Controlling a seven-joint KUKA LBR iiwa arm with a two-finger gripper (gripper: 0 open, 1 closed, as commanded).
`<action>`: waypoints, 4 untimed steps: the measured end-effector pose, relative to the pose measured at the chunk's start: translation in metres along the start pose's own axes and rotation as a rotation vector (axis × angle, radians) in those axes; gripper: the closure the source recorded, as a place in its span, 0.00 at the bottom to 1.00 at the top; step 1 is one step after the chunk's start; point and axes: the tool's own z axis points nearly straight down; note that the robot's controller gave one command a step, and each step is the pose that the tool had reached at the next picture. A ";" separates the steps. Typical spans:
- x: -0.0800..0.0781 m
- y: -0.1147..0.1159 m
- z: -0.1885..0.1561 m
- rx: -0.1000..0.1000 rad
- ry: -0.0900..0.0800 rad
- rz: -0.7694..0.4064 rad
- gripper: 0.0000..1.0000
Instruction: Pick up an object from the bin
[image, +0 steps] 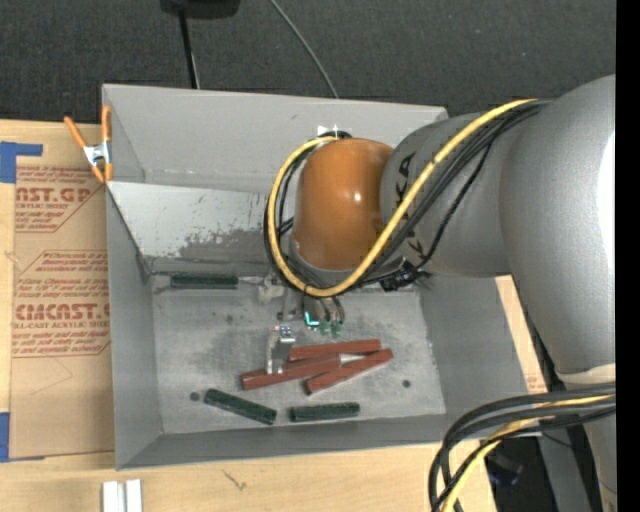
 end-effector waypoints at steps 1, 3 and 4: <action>-0.002 -0.001 -0.004 -0.001 -0.007 0.001 0.00; 0.006 -0.037 0.026 0.001 -0.006 -0.075 0.00; 0.009 -0.034 0.047 -0.001 -0.009 -0.031 0.00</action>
Offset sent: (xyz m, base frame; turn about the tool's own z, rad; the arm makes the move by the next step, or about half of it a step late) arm -0.0134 -0.0336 -0.0663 -0.0082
